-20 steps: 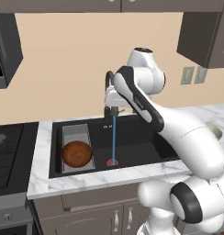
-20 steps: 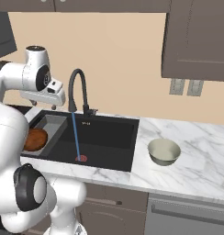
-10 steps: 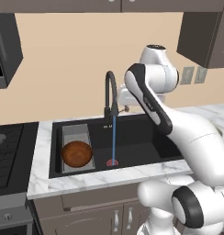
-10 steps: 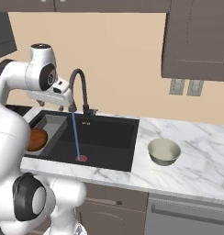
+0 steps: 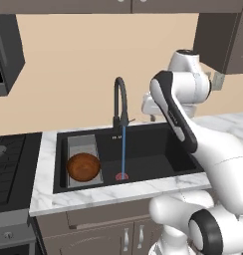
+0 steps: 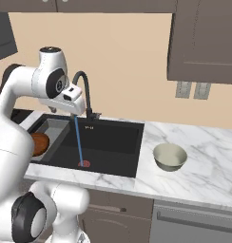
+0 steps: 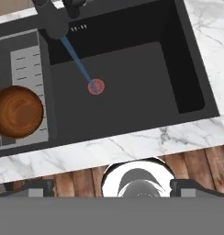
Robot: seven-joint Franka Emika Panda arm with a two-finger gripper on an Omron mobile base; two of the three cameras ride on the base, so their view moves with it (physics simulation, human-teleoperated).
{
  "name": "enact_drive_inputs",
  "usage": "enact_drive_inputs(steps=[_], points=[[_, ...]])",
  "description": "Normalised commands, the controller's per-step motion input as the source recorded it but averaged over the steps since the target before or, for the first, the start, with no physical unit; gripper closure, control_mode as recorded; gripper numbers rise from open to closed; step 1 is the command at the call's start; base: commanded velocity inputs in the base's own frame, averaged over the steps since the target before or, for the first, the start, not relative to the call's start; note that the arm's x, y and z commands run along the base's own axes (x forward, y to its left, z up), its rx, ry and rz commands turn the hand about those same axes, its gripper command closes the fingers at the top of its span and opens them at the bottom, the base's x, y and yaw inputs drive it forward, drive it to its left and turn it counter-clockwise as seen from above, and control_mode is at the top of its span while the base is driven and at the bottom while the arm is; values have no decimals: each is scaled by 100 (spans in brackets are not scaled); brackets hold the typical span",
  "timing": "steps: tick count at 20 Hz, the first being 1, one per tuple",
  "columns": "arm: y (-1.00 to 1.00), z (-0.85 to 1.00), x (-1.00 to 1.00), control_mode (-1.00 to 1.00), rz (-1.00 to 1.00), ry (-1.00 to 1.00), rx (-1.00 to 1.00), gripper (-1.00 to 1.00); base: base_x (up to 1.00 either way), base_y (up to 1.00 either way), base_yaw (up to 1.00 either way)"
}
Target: Rinse each bowl for a few seconds and place them down in the sink or on the counter.
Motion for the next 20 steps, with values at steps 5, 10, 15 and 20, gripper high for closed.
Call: enact_drive_inputs(steps=[5,10,15,20], points=[[-35,0,-13,-100,-16,-2,-2,-100,0,0,0],[-32,0,-8,-100,-18,-1,-1,-100,0,0,0],[-34,0,-5,-100,-22,-4,-2,-100,0,0,0],[-42,0,0,-100,-22,-3,-1,-100,0,0,0]])
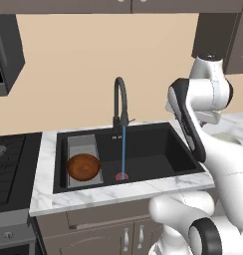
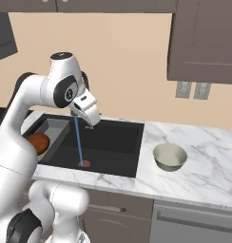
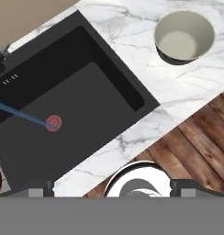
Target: Rinse each bowl for a few seconds and place them down in the sink or on the counter.
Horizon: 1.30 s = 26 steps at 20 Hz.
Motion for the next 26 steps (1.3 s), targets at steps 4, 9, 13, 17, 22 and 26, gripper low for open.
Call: enact_drive_inputs(steps=[4,9,13,17,22,26], points=[[-38,0,0,-100,-20,-3,-1,-100,0,0,0],[-30,0,0,-100,-15,-3,-4,-100,0,0,0],[-29,-5,0,-100,-13,-1,-5,-100,0,0,0],[-31,-11,0,-100,-12,0,-5,-100,0,0,0],[-28,-12,8,-100,-10,1,-4,-100,0,0,0],[-24,-22,0,-100,-13,4,0,-100,0,0,0]])
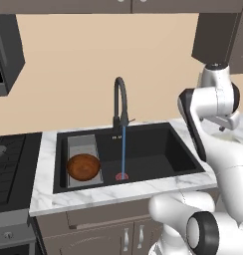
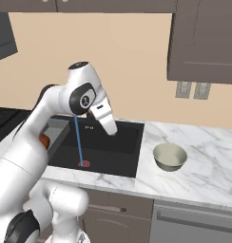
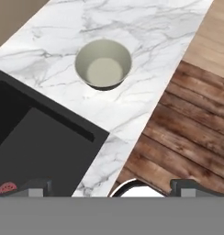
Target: Rinse each bowl for a few seconds and place them down in the sink or on the counter.
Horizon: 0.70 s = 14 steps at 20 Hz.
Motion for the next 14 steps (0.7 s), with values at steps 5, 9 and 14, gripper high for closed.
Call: enact_drive_inputs(steps=[5,9,14], points=[[-25,-19,-5,-100,-18,0,0,-100,0,0,0],[-13,-16,-13,-100,-21,0,0,-100,0,0,0],[-5,-13,-11,-100,-20,-2,2,-100,0,0,0]])
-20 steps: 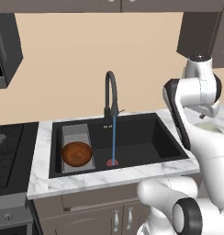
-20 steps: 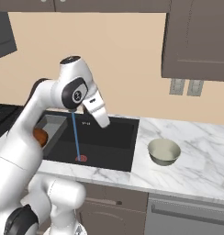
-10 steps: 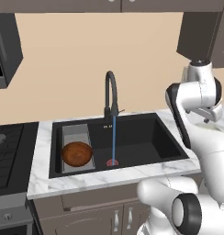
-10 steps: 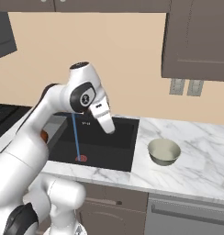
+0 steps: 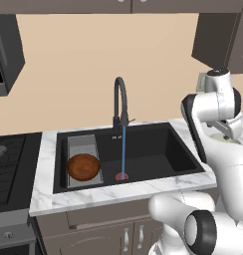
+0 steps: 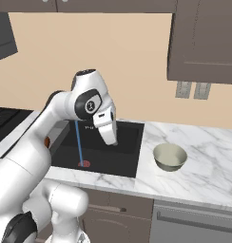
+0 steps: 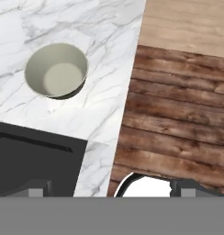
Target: Rinse each bowl for a few seconds and place them down in the sink or on the counter.
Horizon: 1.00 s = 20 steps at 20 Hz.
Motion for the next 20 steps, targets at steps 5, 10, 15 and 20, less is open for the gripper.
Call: enact_drive_inputs(steps=[5,10,15,20], points=[[-12,-14,-5,-100,-19,-1,2,-100,0,0,0],[-20,-13,-2,-100,-15,0,6,-100,0,0,0],[-29,-6,0,-100,-9,0,5,-100,0,0,0],[-31,-3,0,-100,-3,0,4,-100,0,0,0]])
